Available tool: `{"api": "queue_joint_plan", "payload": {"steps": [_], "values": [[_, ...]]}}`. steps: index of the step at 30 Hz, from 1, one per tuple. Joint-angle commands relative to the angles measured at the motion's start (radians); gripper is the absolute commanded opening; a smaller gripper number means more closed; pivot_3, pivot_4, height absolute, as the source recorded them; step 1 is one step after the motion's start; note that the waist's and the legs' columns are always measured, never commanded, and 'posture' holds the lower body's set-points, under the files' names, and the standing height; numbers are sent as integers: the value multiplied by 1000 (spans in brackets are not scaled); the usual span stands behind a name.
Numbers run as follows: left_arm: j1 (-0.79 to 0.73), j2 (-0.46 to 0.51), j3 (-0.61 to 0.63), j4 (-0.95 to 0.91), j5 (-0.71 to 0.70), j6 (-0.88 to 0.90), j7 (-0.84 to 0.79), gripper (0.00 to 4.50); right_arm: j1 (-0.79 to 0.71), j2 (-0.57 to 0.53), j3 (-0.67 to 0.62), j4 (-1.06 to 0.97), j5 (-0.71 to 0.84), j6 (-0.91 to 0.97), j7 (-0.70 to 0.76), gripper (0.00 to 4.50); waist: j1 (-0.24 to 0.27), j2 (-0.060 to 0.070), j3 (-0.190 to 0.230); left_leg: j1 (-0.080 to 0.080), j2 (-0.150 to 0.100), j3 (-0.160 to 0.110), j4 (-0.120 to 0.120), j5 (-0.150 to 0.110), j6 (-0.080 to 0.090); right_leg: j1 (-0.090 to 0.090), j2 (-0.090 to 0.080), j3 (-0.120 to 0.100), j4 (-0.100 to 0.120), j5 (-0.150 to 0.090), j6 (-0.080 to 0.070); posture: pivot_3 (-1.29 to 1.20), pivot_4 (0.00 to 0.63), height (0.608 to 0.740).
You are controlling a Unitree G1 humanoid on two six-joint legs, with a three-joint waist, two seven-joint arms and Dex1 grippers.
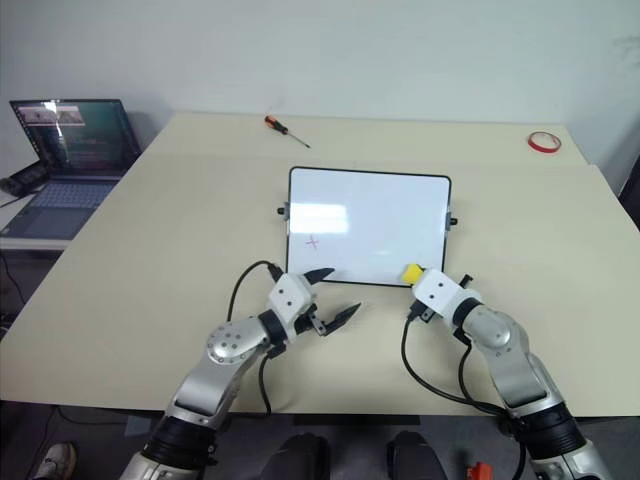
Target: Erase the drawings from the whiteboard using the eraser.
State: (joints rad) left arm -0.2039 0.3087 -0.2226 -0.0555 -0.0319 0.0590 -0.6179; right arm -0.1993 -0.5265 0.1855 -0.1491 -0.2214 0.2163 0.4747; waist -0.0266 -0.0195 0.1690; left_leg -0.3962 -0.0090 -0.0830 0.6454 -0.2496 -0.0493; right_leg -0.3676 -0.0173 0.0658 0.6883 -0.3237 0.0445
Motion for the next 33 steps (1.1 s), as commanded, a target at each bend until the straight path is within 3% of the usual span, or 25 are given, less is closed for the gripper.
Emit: {"api": "queue_joint_plan", "payload": {"steps": [1, 6, 19, 33], "values": [[-13, -6, -6, -41, -10, -8, -5, 4500, 31, -31, -51, 12, -11, 53, -5, 1159, 1, 0, 0, 0, 0, 0, 0, 0, 0, 0, 0, 0, 0, 0, 0, 0, 150, 740], [-5, -6, -6, -40, -7, -17, -6, 4500, 59, -33, -89, -29, 10, 62, -19, 1159, 1, 0, 0, 0, 0, 0, 0, 0, 0, 0, 0, 0, 0, 0, 0, 0, 150, 740], [6, -6, 11, -56, -14, -38, 10, 4500, 57, 119, -149, -170, 240, -63, 22, 1159, -4, 0, 0, -2, 0, 0, -1, 0, 0, -2, 0, 1, -1, 0, 0, 0, 150, 740], [12, -1, 31, -75, 3, -36, 70, 4500, 35, 122, -117, -96, 221, -124, 19, 1159, -5, 0, 0, -1, 1, 1, -1, 0, 0, -2, 0, 1, -1, 0, 0, 0, 150, 740]]}}
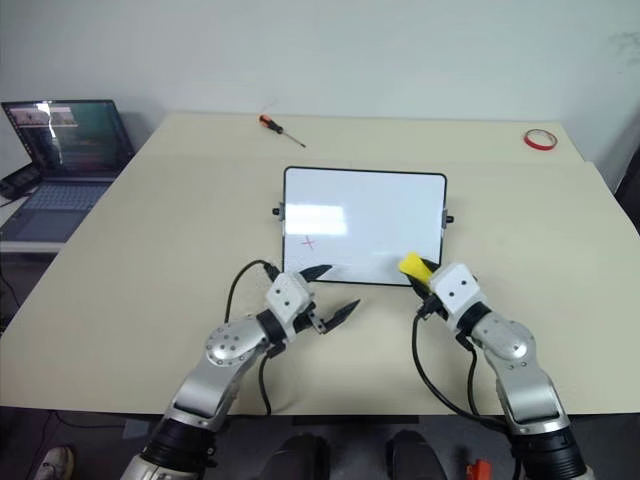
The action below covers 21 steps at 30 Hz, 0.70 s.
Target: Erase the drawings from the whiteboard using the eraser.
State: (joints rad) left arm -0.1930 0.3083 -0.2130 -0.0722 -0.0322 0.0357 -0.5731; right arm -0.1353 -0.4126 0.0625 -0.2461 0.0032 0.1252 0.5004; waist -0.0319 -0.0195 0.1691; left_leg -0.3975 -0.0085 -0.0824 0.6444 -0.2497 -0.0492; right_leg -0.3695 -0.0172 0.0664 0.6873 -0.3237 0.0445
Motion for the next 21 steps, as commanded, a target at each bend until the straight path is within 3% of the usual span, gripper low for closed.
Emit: {"api": "queue_joint_plan", "payload": {"steps": [1, 9, 21], "values": [[21, -2, 35, -73, 12, -7, 52, 4500, -58, 28, 25, 27, -16, -43, -20, 1159, 1, 0, 0, 0, 0, 0, 0, 0, 0, 0, 0, 0, 0, 0, 0, 0, 150, 740], [123, -95, 155, -161, 22, 62, 285, 4500, -246, 155, 115, 191, -54, -97, -57, 1159, -4, 0, 0, 0, 0, 1, 0, 0, 0, -1, 0, 1, 1, 0, 0, 0, 150, 740], [133, -125, 198, -138, 12, 102, 351, 4500, -513, 300, 180, 494, -79, -248, -66, 1159, -2, 0, 0, 0, 1, 1, 0, 0, 0, -2, 0, 0, 2, 0, 0, 0, 150, 740]]}}
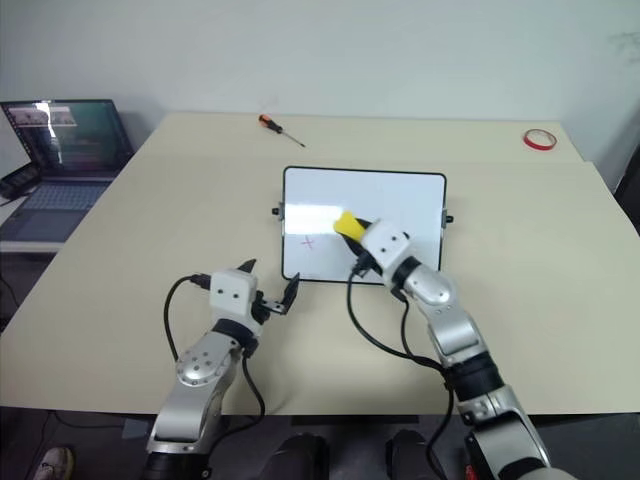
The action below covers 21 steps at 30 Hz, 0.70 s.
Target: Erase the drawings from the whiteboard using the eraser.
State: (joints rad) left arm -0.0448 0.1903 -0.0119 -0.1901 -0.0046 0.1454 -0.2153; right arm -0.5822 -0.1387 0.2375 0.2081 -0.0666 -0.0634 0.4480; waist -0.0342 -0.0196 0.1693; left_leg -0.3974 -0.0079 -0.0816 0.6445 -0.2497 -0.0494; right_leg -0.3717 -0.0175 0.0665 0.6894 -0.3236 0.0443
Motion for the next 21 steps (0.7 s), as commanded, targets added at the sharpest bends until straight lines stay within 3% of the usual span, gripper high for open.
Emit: {"api": "queue_joint_plan", "payload": {"steps": [1, 10, 21], "values": [[-17, -8, -6, -18, -18, -8, -10, 4500, -89, 36, 5, 68, -11, -71, -17, 1159, 0, 0, 0, 0, 0, 0, 0, 0, 0, 0, 0, 0, 0, 0, 0, 0, 150, 740], [-36, 0, -19, -25, -23, 5, -25, 4500, -235, 99, 63, 313, -135, -67, -103, 1159, 0, 0, 0, 0, 0, 0, 0, 0, 0, -1, 0, 0, 1, 0, 0, 0, 150, 740], [-47, 26, -20, -57, -19, 32, -40, 4500, -264, 147, 99, 445, -210, 36, -155, 1159, -2, 0, 0, 0, 0, 1, 0, 0, 0, -1, 0, 1, 2, 0, 0, 0, 150, 740]]}}
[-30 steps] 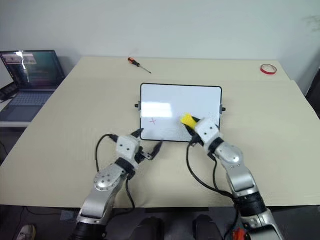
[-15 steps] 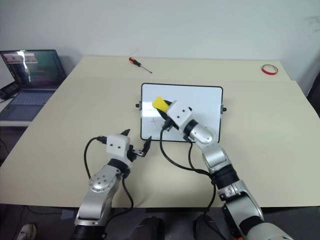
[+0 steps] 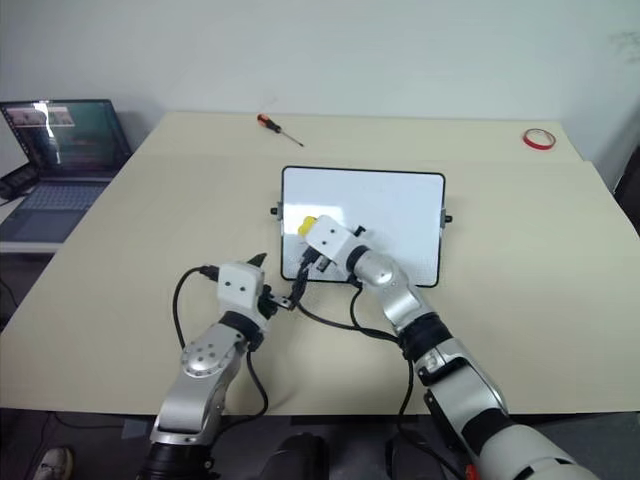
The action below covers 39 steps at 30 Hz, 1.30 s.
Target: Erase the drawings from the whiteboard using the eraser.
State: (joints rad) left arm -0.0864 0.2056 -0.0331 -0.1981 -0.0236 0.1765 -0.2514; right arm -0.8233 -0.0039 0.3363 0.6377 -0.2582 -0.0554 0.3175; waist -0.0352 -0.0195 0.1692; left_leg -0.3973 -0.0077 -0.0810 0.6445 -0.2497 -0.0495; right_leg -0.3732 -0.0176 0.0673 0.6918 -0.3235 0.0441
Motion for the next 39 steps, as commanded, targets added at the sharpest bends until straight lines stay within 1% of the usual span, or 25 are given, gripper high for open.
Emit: {"api": "queue_joint_plan", "payload": {"steps": [1, 6, 10, 12, 16, 21, 23, 29, 34, 36, 39], "values": [[-9, 12, 1, -50, 0, 2, -5, 4500, -25, 13, 4, 19, -25, 35, -28, 1159, -2, 0, 0, 0, 0, 0, 0, 0, 0, 0, 0, 0, 0, 0, 0, 0, 150, 740], [-20, 14, -5, -50, 1, 7, -9, 4500, 14, 9, 24, -19, -37, 45, 8, 1159, -6, 0, 0, 1, 0, 0, 0, 0, 0, 0, 0, 0, 3, 0, 0, 0, 150, 740], [-21, 15, -6, -48, 0, 5, -12, 4500, 95, -17, 73, -94, -42, 62, 97, 1159, -7, 0, 0, 1, 0, 0, 0, 0, 0, 0, 0, 0, 3, 0, 0, 0, 150, 740], [-24, 15, -8, -45, 0, 4, -15, 4500, 112, -38, 81, -110, -48, 72, 118, 1159, -7, 0, 0, 1, 0, 0, 0, 0, 0, 0, 0, 0, 3, 0, 0, 0, 150, 740], [-26, 14, -11, -42, 0, 3, -19, 4500, 86, -54, 57, -93, -46, 79, 90, 1159, -7, 0, 0, 3, 0, 0, 1, 0, 0, 2, 0, 0, 4, 0, 0, 0, 150, 740], [-21, 11, -19, -43, 1, 2, -23, 4500, 38, -60, 1, -48, -46, 78, -34, 1159, -4, 0, 0, 3, -1, -1, 1, 0, 0, 2, 0, 0, 5, 0, 0, 0, 150, 740], [-21, 11, -21, -43, 0, 1, -24, 4500, 30, -55, 0, -44, -43, 71, -56, 1159, 2, 0, 0, 3, -1, -2, 1, 1, -1, 3, 0, -1, 5, 0, 0, 0, 150, 740], [-5, 11, -19, -55, -6, 6, -21, 4500, -2, -18, 37, -25, -57, 37, -56, 1159, -1, 0, 0, 4, -1, -1, 1, 1, -1, 3, 0, -1, 5, 0, 0, 0, 150, 740], [28, 1, -20, -86, -10, 17, -14, 4500, -7, -22, 82, -10, -79, 3, 1, 1159, -7, 0, 0, 4, 0, -1, 0, 1, -1, 2, 0, 0, 5, 0, 0, 0, 150, 740], [52, -7, -24, -101, -8, 20, -7, 4500, 8, -36, 134, -12, -99, -19, 79, 1159, -11, 0, 0, 4, 0, -1, 0, 1, -1, 2, 0, 0, 4, 0, 0, 0, 150, 740], [63, -16, -27, -112, -5, 27, -1, 4500, 11, -50, 158, -8, -108, -32, 123, 1159, -17, 0, 0, 3, 0, -1, -1, 1, -1, 1, 0, 0, 4, 0, 0, 0, 150, 740]]}}
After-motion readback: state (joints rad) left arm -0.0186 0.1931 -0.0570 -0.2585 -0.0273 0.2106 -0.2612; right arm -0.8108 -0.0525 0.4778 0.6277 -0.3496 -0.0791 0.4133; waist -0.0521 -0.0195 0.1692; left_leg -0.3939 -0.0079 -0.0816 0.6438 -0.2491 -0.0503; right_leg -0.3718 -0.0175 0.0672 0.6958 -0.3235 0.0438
